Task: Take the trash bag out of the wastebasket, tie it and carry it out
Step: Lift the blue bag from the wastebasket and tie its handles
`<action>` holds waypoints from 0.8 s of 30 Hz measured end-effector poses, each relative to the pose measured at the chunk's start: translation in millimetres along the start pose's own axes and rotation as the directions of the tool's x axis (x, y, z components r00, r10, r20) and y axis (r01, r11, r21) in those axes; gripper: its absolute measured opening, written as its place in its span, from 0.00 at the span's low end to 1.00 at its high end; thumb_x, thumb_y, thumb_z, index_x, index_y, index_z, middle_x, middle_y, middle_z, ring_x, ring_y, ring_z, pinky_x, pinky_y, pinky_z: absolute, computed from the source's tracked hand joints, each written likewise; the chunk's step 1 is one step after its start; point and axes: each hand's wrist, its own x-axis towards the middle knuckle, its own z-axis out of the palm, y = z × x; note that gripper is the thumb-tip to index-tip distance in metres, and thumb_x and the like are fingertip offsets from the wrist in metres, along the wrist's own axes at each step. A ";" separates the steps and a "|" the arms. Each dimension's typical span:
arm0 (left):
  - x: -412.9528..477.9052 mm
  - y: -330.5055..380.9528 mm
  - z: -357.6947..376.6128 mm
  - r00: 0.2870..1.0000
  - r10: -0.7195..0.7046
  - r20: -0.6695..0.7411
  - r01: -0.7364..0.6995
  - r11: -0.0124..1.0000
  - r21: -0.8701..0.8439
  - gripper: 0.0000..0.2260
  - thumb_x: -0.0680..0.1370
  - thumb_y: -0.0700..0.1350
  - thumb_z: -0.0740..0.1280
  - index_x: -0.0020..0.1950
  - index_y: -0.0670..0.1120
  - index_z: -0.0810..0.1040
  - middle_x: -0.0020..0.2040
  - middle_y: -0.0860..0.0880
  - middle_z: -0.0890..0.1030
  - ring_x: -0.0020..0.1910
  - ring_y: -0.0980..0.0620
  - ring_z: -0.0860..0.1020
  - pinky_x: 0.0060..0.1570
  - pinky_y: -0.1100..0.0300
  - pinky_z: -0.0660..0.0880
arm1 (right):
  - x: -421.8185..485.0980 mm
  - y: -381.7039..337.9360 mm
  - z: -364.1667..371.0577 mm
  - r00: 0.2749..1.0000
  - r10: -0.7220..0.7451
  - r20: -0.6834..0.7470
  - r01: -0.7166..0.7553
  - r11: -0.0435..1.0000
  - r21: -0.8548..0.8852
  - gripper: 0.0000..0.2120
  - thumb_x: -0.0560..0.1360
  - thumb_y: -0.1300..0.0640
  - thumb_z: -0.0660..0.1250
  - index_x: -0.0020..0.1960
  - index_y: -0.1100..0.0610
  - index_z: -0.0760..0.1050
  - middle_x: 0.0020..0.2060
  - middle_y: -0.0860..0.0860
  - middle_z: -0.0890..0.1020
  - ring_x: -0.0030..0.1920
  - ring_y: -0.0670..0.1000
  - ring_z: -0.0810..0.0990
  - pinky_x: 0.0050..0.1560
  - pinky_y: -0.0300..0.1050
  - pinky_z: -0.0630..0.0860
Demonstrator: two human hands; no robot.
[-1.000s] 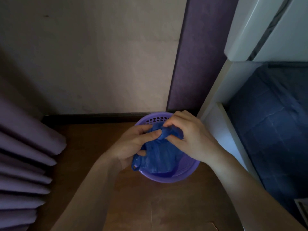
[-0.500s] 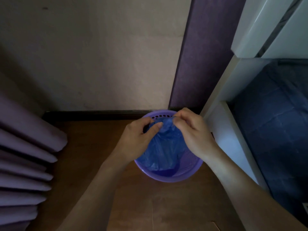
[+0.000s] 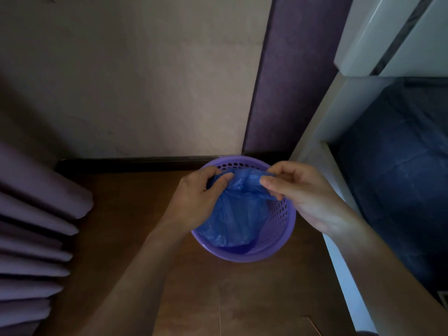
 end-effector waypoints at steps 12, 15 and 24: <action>-5.4 1.7 2.9 0.976 0.212 0.047 -0.216 0.966 0.144 0.16 0.76 0.60 0.67 0.37 0.49 0.74 0.31 0.50 0.75 0.32 0.53 0.73 0.34 0.59 0.70 | -7.7 -7.3 -4.9 0.982 -0.082 -0.168 0.138 0.925 0.355 0.13 0.78 0.66 0.62 0.56 0.53 0.79 0.53 0.50 0.85 0.25 0.46 0.73 0.23 0.39 0.58; -6.8 0.6 -1.5 0.989 0.119 0.084 -0.130 0.980 0.148 0.15 0.76 0.59 0.67 0.39 0.48 0.76 0.35 0.49 0.79 0.35 0.52 0.78 0.35 0.58 0.73 | -7.5 -5.4 -7.6 0.972 -0.011 -0.234 0.096 0.929 0.356 0.12 0.81 0.66 0.60 0.59 0.56 0.78 0.56 0.54 0.85 0.21 0.45 0.69 0.17 0.34 0.59; -13.8 -14.7 -34.9 0.928 -0.044 0.370 0.095 0.988 -0.122 0.03 0.76 0.41 0.72 0.47 0.42 0.83 0.40 0.46 0.85 0.37 0.52 0.81 0.40 0.59 0.78 | -12.2 2.3 -26.8 0.931 0.098 -0.352 -0.080 0.995 0.066 0.09 0.79 0.63 0.66 0.59 0.60 0.78 0.42 0.50 0.88 0.18 0.44 0.67 0.17 0.35 0.63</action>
